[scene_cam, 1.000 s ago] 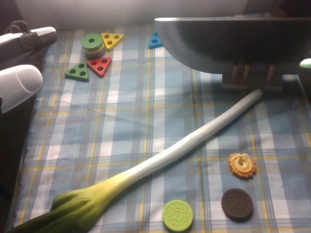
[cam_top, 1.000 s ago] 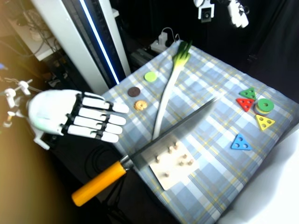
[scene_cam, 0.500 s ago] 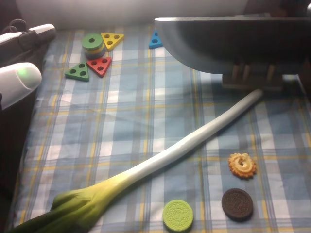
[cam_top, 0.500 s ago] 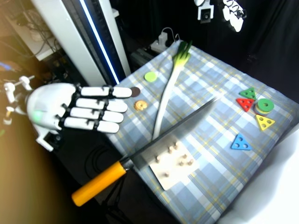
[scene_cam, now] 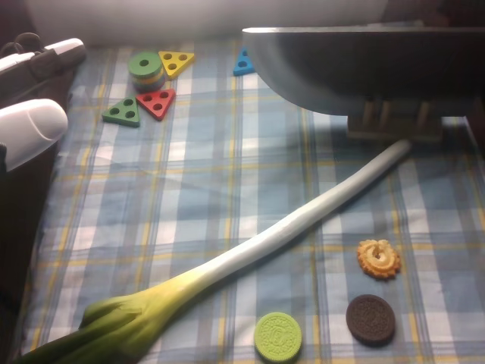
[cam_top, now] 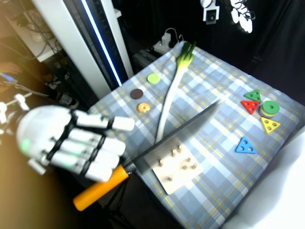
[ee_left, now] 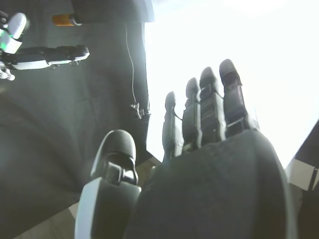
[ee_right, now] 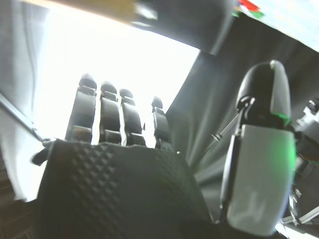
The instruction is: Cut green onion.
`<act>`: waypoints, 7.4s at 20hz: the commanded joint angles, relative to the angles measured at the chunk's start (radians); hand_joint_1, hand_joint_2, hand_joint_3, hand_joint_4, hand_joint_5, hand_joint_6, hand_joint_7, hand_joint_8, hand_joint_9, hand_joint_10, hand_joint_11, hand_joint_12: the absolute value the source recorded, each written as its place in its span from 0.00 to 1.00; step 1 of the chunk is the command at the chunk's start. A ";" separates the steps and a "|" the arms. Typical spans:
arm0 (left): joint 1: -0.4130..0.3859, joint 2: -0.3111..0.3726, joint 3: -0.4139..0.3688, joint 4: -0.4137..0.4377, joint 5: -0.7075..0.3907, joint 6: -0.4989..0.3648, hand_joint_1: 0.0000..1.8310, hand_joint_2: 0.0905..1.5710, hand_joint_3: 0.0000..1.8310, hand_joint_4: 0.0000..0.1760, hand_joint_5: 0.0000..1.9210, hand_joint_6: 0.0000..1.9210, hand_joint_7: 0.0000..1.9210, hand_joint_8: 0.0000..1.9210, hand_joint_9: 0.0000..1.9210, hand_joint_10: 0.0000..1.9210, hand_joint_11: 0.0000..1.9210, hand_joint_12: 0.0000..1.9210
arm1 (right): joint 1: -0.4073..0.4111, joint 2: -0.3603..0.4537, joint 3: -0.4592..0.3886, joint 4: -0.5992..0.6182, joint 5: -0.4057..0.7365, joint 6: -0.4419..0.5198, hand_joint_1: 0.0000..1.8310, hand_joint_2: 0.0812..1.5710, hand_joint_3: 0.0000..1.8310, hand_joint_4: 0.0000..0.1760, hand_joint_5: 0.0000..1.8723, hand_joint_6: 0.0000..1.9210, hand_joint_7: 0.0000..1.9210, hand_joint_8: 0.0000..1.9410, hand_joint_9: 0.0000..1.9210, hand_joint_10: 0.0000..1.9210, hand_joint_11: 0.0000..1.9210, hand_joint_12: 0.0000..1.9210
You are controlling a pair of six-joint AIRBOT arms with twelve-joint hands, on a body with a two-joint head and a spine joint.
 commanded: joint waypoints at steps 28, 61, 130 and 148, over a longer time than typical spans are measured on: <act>-0.013 -0.019 0.005 0.000 -0.117 -0.015 0.00 0.89 0.00 0.62 0.14 0.00 0.13 0.00 0.13 0.00 0.00 0.28 | 0.256 -0.122 0.169 -0.033 -0.220 -0.035 0.54 0.67 0.00 0.30 0.31 0.00 0.27 0.00 0.18 0.01 0.06 0.03; -0.105 -0.093 0.110 -0.078 -0.010 -0.019 0.00 0.90 0.00 0.00 0.15 0.00 0.17 0.00 0.15 0.00 0.00 0.29 | 0.334 -0.137 0.149 -0.022 -0.227 -0.173 0.08 1.00 0.00 0.50 0.24 1.00 0.44 1.00 0.57 1.00 0.64 1.00; -0.478 -0.274 0.061 0.744 0.943 0.080 0.00 0.85 0.00 0.00 0.00 0.00 0.00 0.00 0.00 0.00 0.00 0.00 | 0.211 -0.044 -0.043 -0.296 -0.026 -0.063 0.20 1.00 0.01 0.00 0.23 0.97 0.49 1.00 0.67 1.00 0.74 1.00; -0.470 -0.209 0.053 0.611 0.811 0.080 0.00 0.84 0.00 0.00 0.00 0.00 0.00 0.00 0.00 0.00 0.00 0.00 | 0.247 -0.105 0.031 -0.196 0.037 -0.083 0.19 0.99 0.00 0.00 0.23 0.97 0.44 1.00 0.61 1.00 0.69 1.00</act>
